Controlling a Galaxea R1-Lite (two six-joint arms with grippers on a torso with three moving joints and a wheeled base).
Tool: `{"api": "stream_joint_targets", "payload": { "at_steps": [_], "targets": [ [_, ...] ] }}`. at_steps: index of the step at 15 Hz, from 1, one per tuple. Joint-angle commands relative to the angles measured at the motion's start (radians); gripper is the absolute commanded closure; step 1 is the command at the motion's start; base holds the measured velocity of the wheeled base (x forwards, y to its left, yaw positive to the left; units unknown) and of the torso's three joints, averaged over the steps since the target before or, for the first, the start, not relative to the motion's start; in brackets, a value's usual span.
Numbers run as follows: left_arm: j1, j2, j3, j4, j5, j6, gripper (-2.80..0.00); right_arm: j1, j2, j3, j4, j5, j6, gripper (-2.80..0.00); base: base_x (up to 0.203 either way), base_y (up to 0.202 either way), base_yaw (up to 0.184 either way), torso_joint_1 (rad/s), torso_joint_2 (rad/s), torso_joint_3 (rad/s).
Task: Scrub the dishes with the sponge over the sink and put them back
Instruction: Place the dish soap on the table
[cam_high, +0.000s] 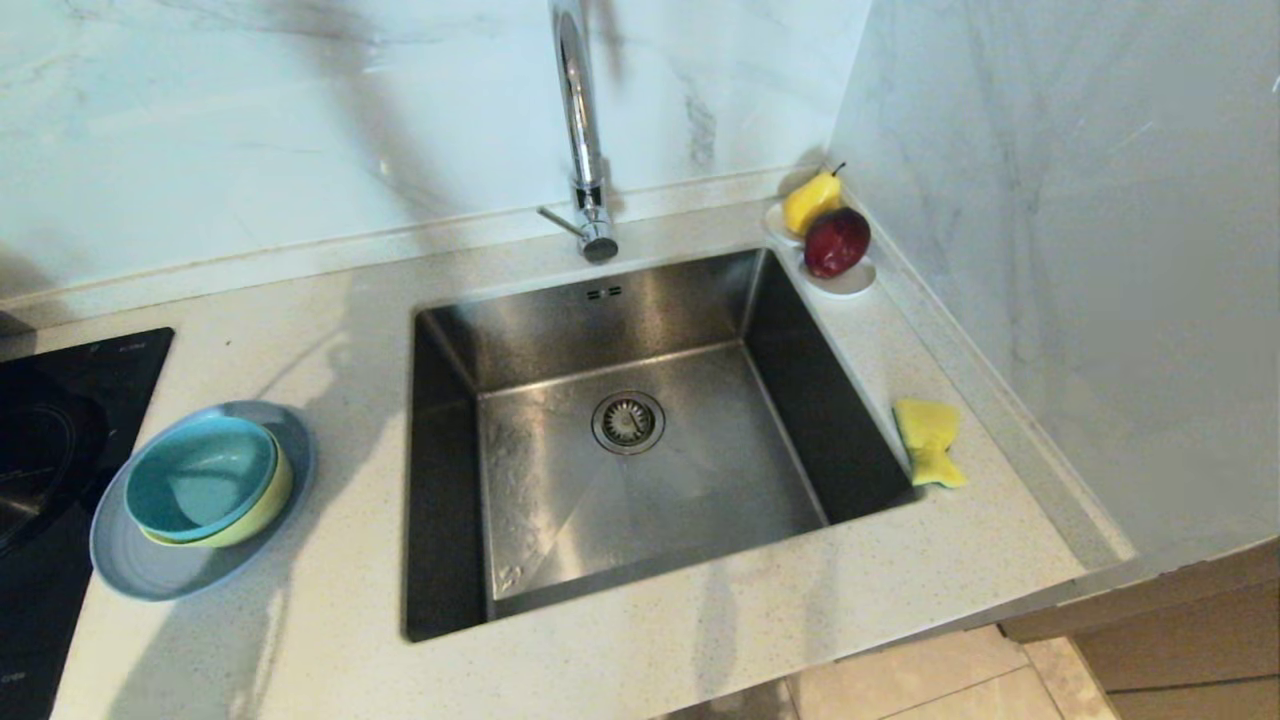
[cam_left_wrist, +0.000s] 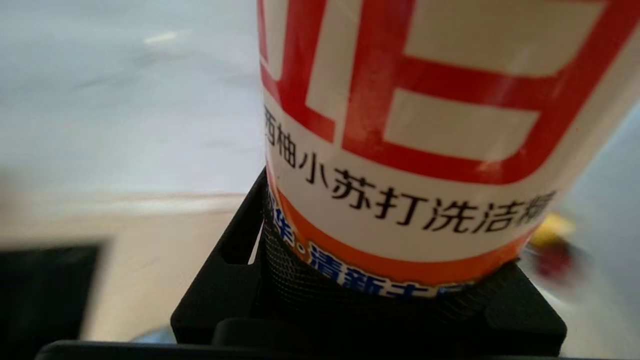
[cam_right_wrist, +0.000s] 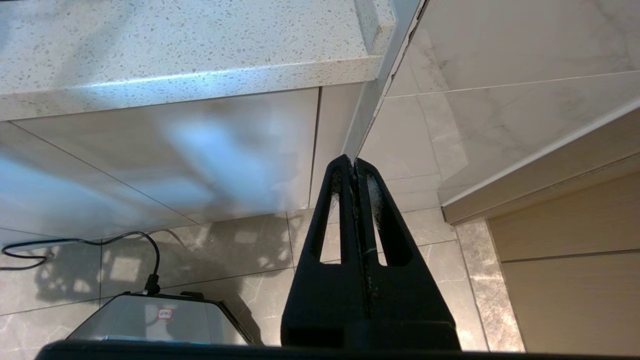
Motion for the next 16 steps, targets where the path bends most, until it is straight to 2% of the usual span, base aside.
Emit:
{"api": "stream_joint_targets", "payload": {
  "at_steps": [1, 4, 6, 8, 10, 16],
  "targets": [
    [0.039, 0.033, 0.100, -0.069, 0.059, -0.021, 0.00, 0.000, -0.002, 0.000, 0.001, 0.002, 0.001, 0.00, 0.000, 0.000, 0.000, 0.000, 0.00, 0.000],
    [0.045, 0.098, 0.297, -0.362, 0.108, -0.024, 0.00, 0.000, -0.002, 0.000, 0.001, 0.002, -0.001, 0.00, 0.000, 0.000, 0.000, 0.000, 0.00, 0.000],
    [0.047, 0.170, 0.386, -0.502, 0.228, -0.018, 0.00, 0.000, -0.002, 0.000, 0.001, 0.000, 0.000, 0.00, 0.000, 0.000, 0.000, 0.000, 0.00, 0.000],
    [0.046, 0.232, 0.427, -0.556, 0.320, -0.017, 0.00, 0.000, -0.002, 0.000, 0.001, 0.000, -0.001, 0.00, 0.000, 0.000, 0.000, 0.000, 0.00, 0.000],
    [0.044, 0.288, 0.445, -0.595, 0.359, -0.027, 0.00, 0.000, -0.002, 0.000, 0.001, 0.002, 0.000, 0.00, 0.000, 0.000, 0.000, 0.000, 0.00, 0.000],
    [0.047, 0.499, 0.522, -0.900, 0.405, -0.028, 0.00, 0.000, -0.002, 0.000, 0.001, 0.002, -0.001, 0.00, 0.000, 0.000, 0.000, 0.000, 0.00, 0.000]
  ]
}}
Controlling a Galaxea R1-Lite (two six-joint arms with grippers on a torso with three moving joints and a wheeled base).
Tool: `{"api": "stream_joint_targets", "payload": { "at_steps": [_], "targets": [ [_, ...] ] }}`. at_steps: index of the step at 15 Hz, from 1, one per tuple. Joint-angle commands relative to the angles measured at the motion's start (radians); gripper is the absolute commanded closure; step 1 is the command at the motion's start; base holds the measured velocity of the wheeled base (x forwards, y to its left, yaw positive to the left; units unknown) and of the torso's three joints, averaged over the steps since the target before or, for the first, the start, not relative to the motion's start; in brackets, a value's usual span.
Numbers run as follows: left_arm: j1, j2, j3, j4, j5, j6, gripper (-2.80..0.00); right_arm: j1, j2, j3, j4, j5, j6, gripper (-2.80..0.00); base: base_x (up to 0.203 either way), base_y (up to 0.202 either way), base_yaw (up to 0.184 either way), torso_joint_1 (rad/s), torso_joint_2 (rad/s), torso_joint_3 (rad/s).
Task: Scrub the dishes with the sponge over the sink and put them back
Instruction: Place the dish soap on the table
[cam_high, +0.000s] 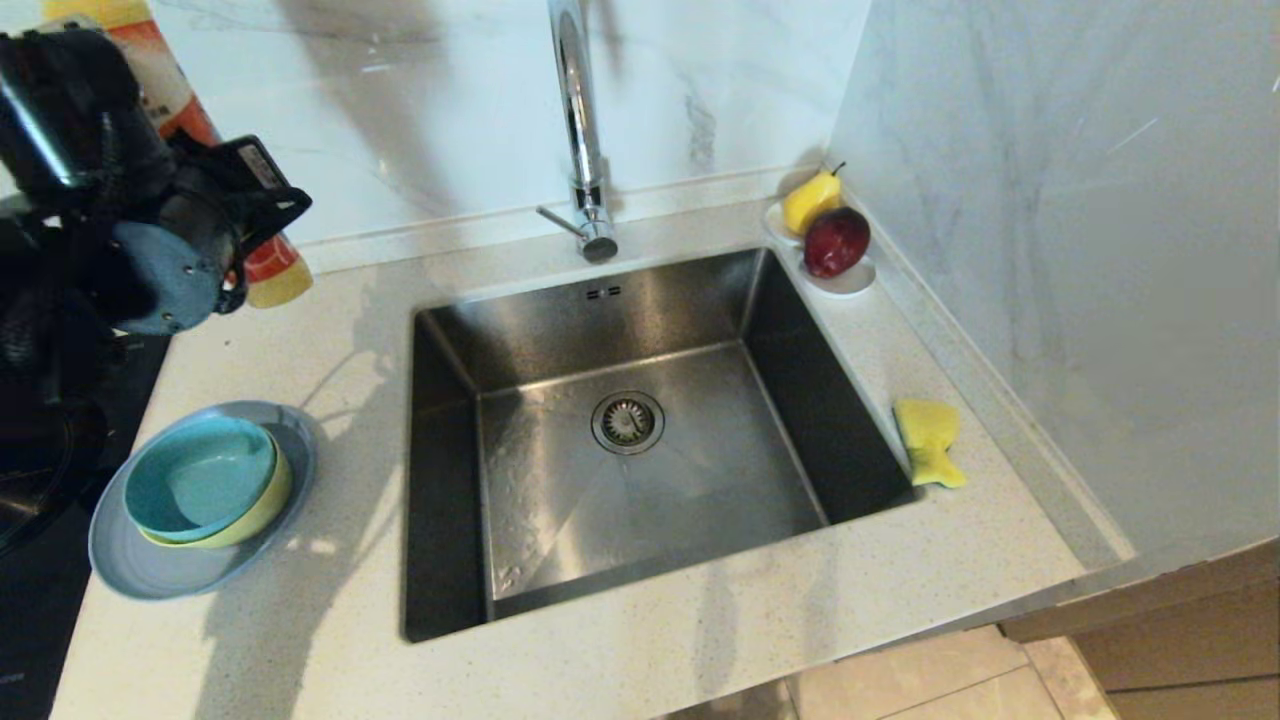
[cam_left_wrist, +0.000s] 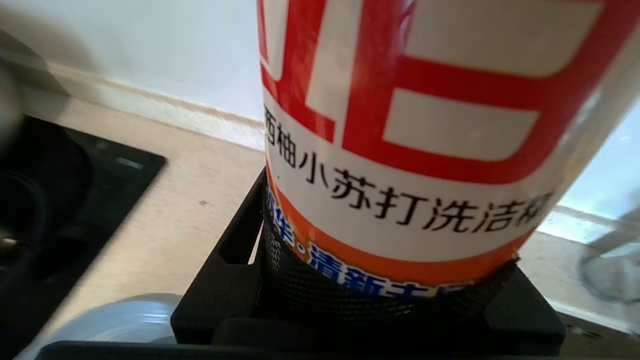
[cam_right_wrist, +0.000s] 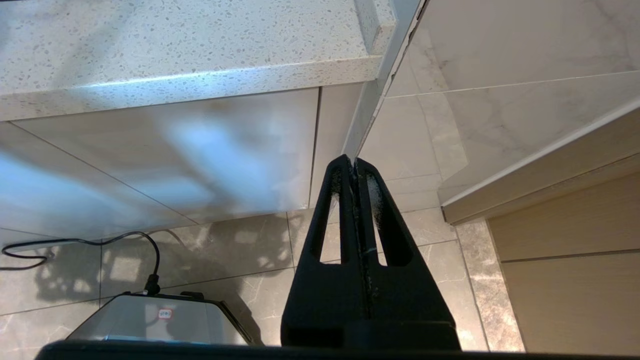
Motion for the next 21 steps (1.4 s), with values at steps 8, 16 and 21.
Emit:
{"api": "stream_joint_targets", "payload": {
  "at_steps": [8, 16, 21],
  "targets": [
    [0.029, 0.350, -0.058, -0.348, 0.074, 0.058, 0.00, 0.000, -0.002, 0.000, 0.001, 0.001, -0.001, 0.00, 0.000, 0.000, 0.000, 0.000, 0.00, 0.000],
    [0.030, 0.533, -0.151, -0.525, 0.102, 0.131, 0.00, 0.000, -0.002, 0.000, 0.001, 0.000, -0.001, 0.00, 0.000, 0.000, 0.000, 0.000, 0.00, 0.000],
    [0.030, 0.630, -0.225, -0.717, 0.104, 0.260, 0.00, 0.000, -0.002, 0.000, 0.001, 0.000, -0.001, 0.00, 0.000, 0.000, 0.000, 0.000, 0.00, 0.000]
  ]
}}
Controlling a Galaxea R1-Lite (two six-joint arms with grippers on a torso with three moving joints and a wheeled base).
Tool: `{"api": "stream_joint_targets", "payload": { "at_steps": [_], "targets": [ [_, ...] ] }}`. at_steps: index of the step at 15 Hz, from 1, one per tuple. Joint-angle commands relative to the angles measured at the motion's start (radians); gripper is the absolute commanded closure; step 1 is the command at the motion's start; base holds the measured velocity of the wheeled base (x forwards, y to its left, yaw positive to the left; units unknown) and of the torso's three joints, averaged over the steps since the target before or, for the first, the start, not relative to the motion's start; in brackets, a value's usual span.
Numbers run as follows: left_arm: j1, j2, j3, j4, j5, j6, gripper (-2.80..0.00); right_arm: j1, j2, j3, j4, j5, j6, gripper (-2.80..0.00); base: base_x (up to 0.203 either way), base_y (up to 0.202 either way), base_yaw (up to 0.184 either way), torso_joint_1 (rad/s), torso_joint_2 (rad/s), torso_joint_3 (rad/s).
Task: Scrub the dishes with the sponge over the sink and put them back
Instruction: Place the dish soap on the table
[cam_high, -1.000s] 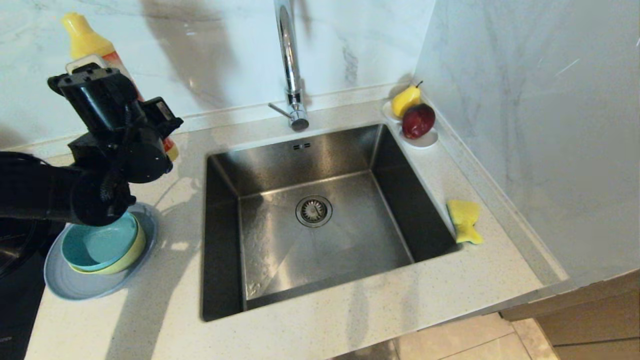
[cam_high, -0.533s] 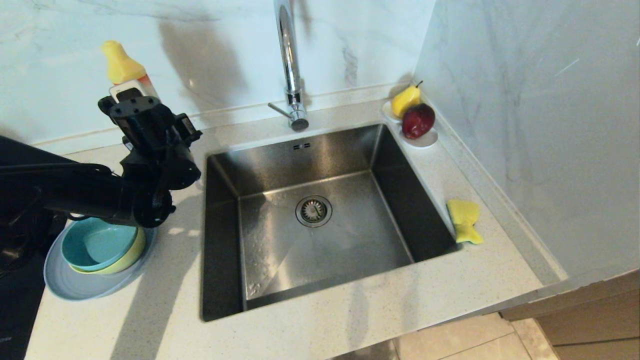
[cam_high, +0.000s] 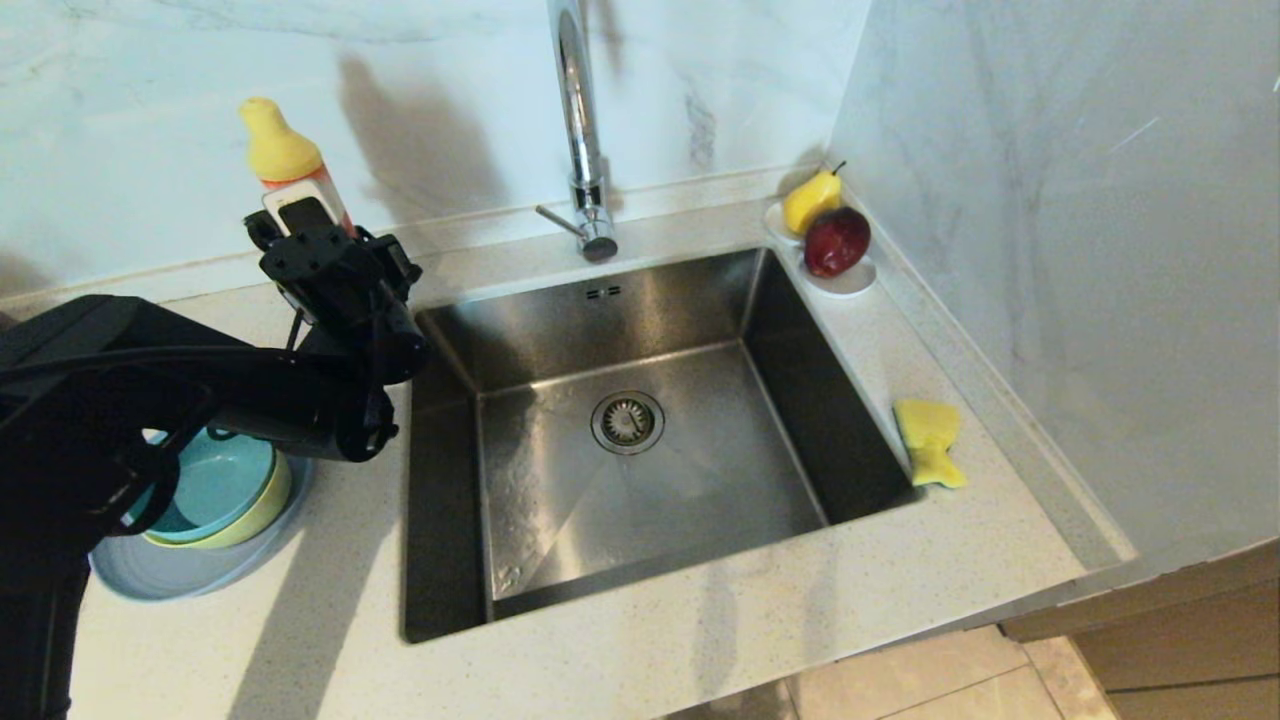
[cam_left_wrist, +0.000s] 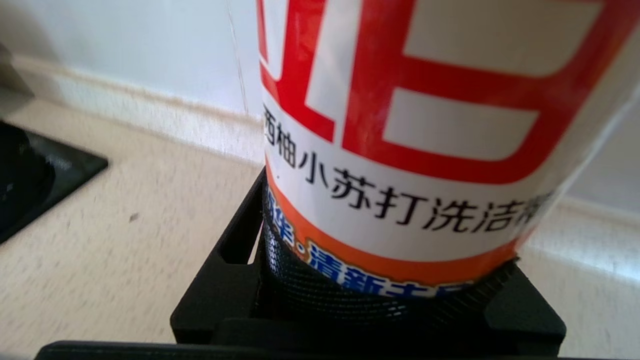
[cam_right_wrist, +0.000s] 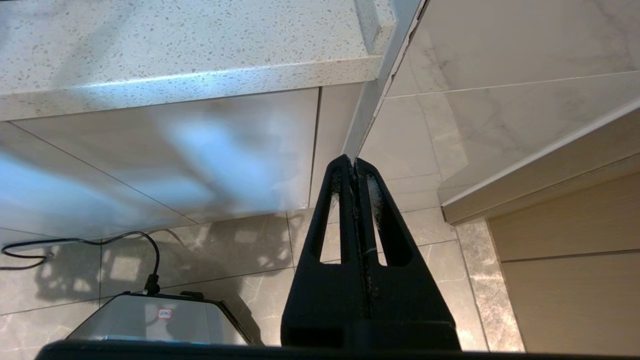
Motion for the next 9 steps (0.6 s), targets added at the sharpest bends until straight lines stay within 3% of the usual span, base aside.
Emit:
{"api": "stream_joint_targets", "payload": {
  "at_steps": [1, 9],
  "targets": [
    [0.000, 0.075, -0.035, -0.065, 0.006, 0.034, 0.00, 0.000, -0.002, 0.000, 0.001, 0.000, -0.001, 0.00, 0.000, 0.000, 0.000, 0.000, 0.00, 0.000],
    [0.011, 0.164, -0.168, -0.071, 0.017, 0.063, 0.00, 0.000, -0.002, 0.000, 0.001, 0.000, -0.001, 0.00, 0.000, 0.000, 0.000, 0.000, 0.00, 0.000]
  ]
}}
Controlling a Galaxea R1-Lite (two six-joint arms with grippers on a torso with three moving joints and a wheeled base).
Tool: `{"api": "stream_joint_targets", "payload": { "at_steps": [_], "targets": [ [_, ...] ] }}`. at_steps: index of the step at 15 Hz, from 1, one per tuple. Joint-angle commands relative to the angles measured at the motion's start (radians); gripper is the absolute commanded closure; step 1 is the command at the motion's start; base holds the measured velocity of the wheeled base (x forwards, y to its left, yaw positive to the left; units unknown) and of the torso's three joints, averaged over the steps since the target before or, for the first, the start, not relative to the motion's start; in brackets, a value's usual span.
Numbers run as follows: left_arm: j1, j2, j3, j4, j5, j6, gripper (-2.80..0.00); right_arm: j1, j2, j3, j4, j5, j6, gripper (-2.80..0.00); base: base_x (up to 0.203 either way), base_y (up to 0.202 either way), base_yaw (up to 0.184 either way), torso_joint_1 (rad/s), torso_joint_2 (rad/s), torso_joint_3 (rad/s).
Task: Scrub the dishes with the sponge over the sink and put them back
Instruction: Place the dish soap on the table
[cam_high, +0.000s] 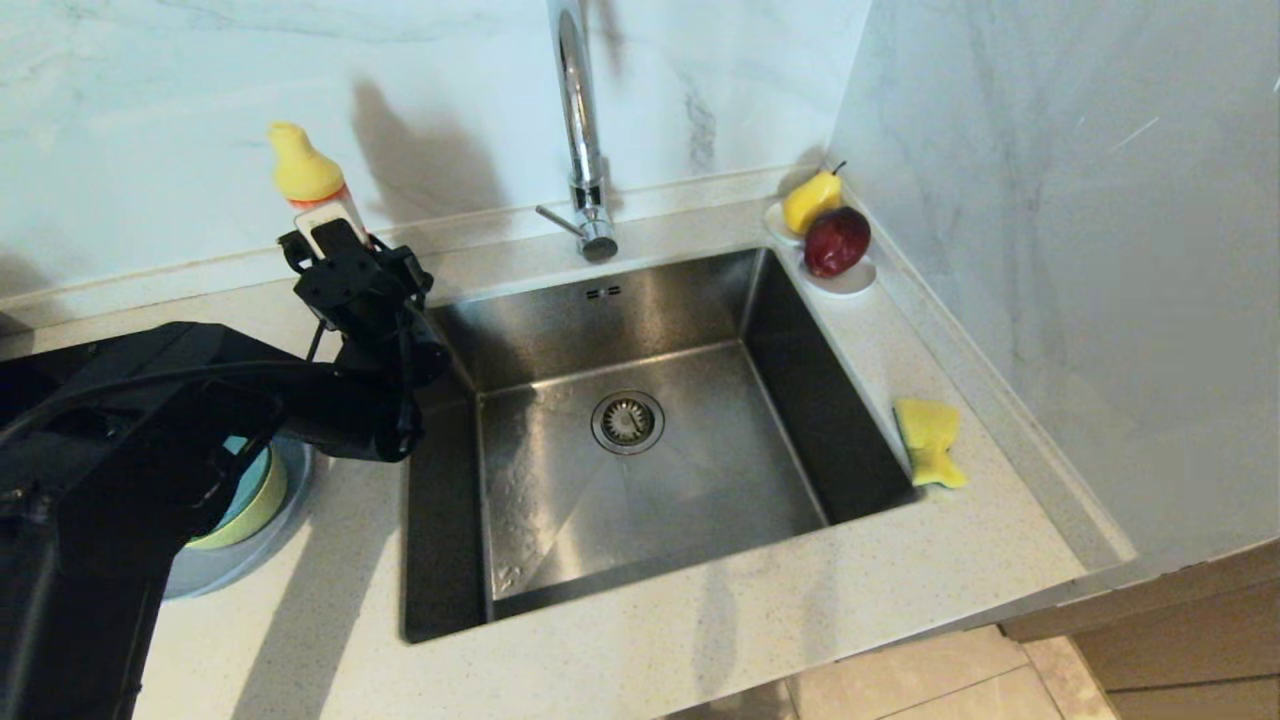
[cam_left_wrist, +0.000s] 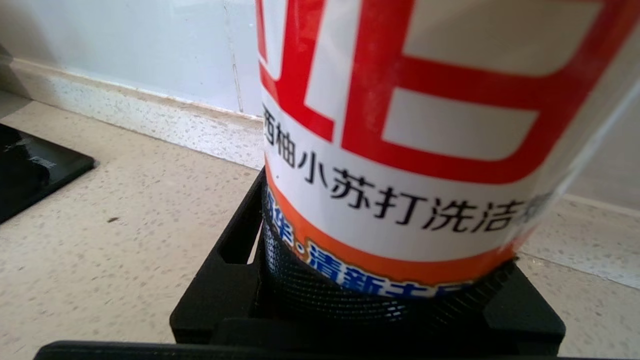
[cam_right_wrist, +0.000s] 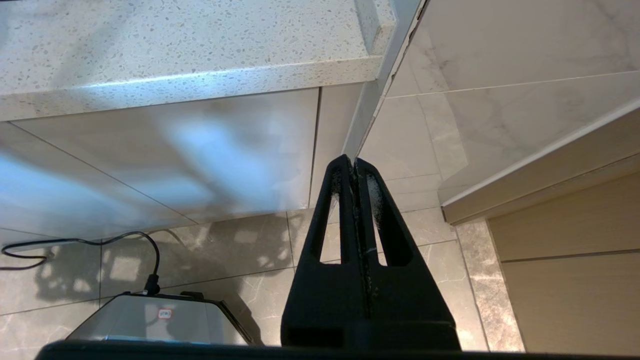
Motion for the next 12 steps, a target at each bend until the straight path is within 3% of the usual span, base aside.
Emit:
{"api": "stream_joint_targets", "payload": {
  "at_steps": [1, 5, 12],
  "targets": [
    [0.003, 0.028, -0.030, 0.004, 0.005, 0.003, 0.00, 0.000, -0.002, 0.000, 0.001, 0.000, -0.001, 0.00, 0.000, 0.000, 0.000, 0.000, 0.00, 0.000],
    [0.005, 0.063, -0.110, 0.037, 0.003, 0.004, 0.00, 0.000, -0.002, 0.000, 0.001, 0.002, -0.001, 0.00, 0.000, 0.000, 0.000, 0.000, 0.00, 0.000],
    [0.012, 0.127, -0.328, 0.192, 0.003, -0.001, 0.00, 0.000, -0.002, 0.000, 0.001, 0.000, -0.001, 0.00, 0.000, 0.000, 0.000, 0.000, 0.00, 0.000]
  ]
}}
